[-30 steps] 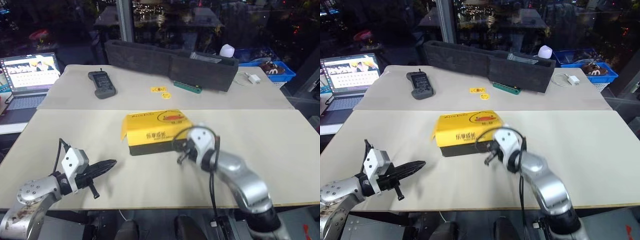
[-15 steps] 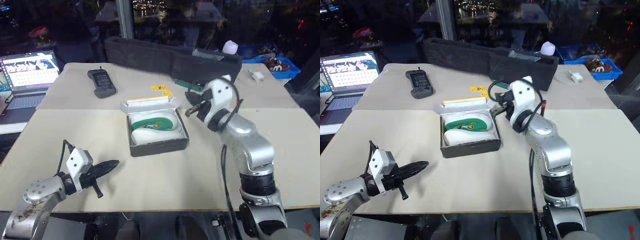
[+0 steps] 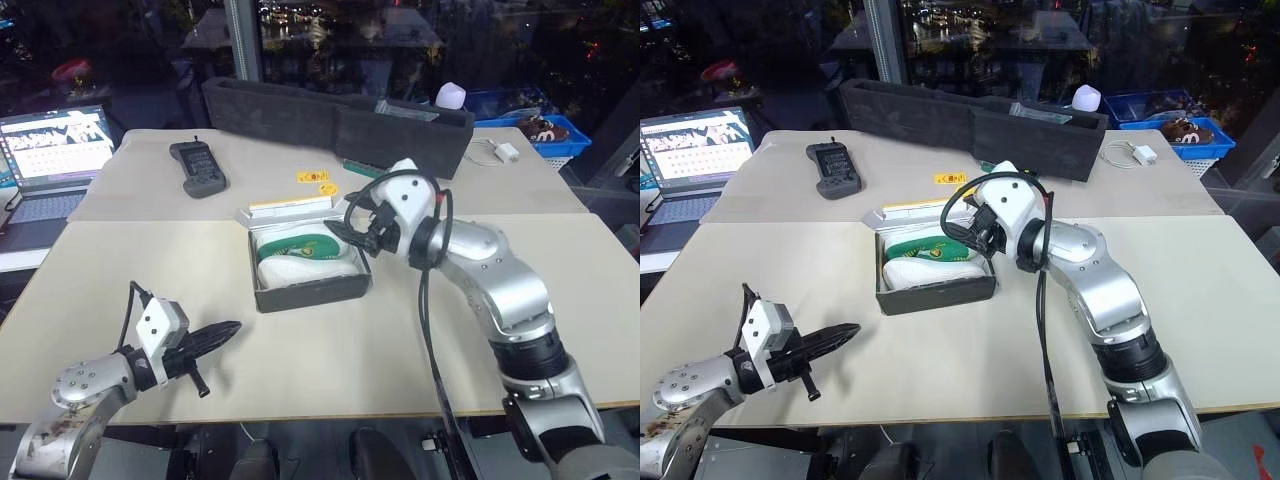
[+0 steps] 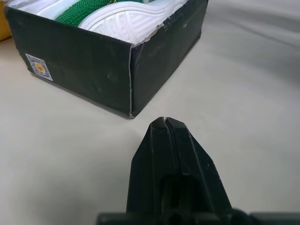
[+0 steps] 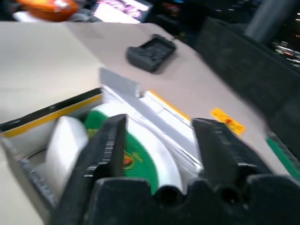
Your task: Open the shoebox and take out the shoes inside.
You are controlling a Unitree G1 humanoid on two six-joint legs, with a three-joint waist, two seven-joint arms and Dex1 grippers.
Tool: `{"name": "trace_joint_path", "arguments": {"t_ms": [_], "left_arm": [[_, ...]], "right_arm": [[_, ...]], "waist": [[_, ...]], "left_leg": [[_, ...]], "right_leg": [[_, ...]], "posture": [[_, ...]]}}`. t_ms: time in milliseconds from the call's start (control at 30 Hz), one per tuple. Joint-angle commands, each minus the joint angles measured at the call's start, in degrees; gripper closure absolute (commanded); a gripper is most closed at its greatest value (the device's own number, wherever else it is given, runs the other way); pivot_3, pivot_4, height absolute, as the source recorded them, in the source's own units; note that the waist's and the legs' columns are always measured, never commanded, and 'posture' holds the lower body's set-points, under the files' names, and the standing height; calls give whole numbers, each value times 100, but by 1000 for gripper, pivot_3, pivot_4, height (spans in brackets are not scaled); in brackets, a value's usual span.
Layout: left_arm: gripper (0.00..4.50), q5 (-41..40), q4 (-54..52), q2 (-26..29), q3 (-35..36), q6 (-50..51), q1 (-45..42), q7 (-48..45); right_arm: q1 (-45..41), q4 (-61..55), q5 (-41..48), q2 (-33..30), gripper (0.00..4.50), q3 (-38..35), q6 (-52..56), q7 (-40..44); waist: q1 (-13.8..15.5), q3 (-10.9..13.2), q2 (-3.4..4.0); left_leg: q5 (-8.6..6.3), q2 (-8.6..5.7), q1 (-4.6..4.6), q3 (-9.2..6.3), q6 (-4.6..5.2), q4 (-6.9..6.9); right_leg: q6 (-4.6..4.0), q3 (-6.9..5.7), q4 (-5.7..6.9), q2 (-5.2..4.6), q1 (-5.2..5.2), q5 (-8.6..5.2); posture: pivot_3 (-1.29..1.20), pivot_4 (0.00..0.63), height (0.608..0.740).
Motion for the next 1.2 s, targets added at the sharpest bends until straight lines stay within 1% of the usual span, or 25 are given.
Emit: {"name": "trace_joint_path", "arguments": {"t_ms": [33, 133, 233, 300, 367, 500, 633, 867, 1000, 1133, 1167, 1200], "left_arm": [[4500, -2, -134, -18, -25, -90, -85, 16], [4500, 14, -117, -39, -105, -107, -152, 10], [4500, 29, -97, -67, -149, -118, -177, 3], [4500, 41, -86, -87, -172, -124, -193, 14], [4500, 29, -96, -125, -183, -116, -202, 46], [4500, 2, -178, -188, -171, -79, -159, 112], [4500, -6, -284, -218, -176, -62, -68, 175], [4500, 5, -340, -274, -233, -51, -17, 255], [4500, 2, -331, -276, -248, -44, -54, 285], [4500, 5, -314, -271, -241, -66, -38, 293], [4500, 7, -310, -271, -241, -70, -34, 293], [4500, 10, -306, -269, -243, -73, -33, 293]], "right_arm": [[-457, 441, 223, 143, 71, -32, -87, 477], [-948, 1125, 159, 334, 71, 170, -71, 834], [-1380, 1779, 265, 476, 71, 394, 105, 1473], [-1648, 2333, 257, 556, 71, 568, 135, 1931], [-1828, 2858, 145, 574, 71, 780, 55, 2383], [-2030, 3697, -51, 704, 71, 982, -134, 2838], [-2159, 4461, -283, 926, 71, 1080, -294, 3106], [-2394, 6336, -1016, 1391, 71, 1276, -1284, 3269], [-2518, 6978, -1275, 1558, 71, 1211, -1668, 3288], [-2560, 7244, -1471, 1625, 1037, 1117, -1993, 3232], [-2554, 7258, -1507, 1630, 1471, 1094, -2067, 3251], [-2539, 7240, -1527, 1630, 1793, 1072, -2141, 3314]], "waist": [[2, 0, 0], [-21, 0, 1], [-11, 1, 1], [-10, 0, 1], [-10, 1, 1], [14, 1, 1], [-9, 1, 1], [-26, 1, 1], [-19, 1, 1], [-19, 1, 1], [-19, 1, 1], [-19, 1, 1]], "left_leg": [[0, 0, 0, 0, 0, 0], [0, 0, 0, 1, 0, 0], [0, 1, -1, -3, 1, 0], [0, 1, -2, -2, 1, 0], [0, 0, -3, -1, 1, 0], [0, 0, -5, -3, 0, 0], [0, 0, -5, -2, 0, 0], [0, 1, 0, -1, 0, 0], [0, 1, 21, -2, 0, 0], [0, 0, 49, -3, -1, 0], [0, 0, 56, -3, -1, 0], [0, 0, 57, -3, -1, 0]], "right_leg": [[0, 0, 0, 0, 0, 0], [-2, 1, 0, 0, -1, 2], [-6, -1, 2, 3, -2, 5], [-24, 0, 0, 2, -1, 16], [-25, 0, -1, 1, -1, 17], [-26, -3, -1, 1, -1, 17], [-32, -2, 1, 1, -3, 21], [-31, -2, 5, 3, -4, 21], [-19, -3, 4, 4, 18, 13], [-1, -2, 1, 3, 50, 1], [0, -3, 1, 3, 57, 0], [0, -3, 1, 3, 58, 0]], "posture": [[0, 150, 715], [0, 150, 715], [0, 150, 715], [0, 150, 715], [0, 150, 715], [0, 150, 715], [0, 150, 715], [0, 150, 715], [0, 150, 715], [0, 150, 715], [0, 150, 715], [0, 150, 715]]}}
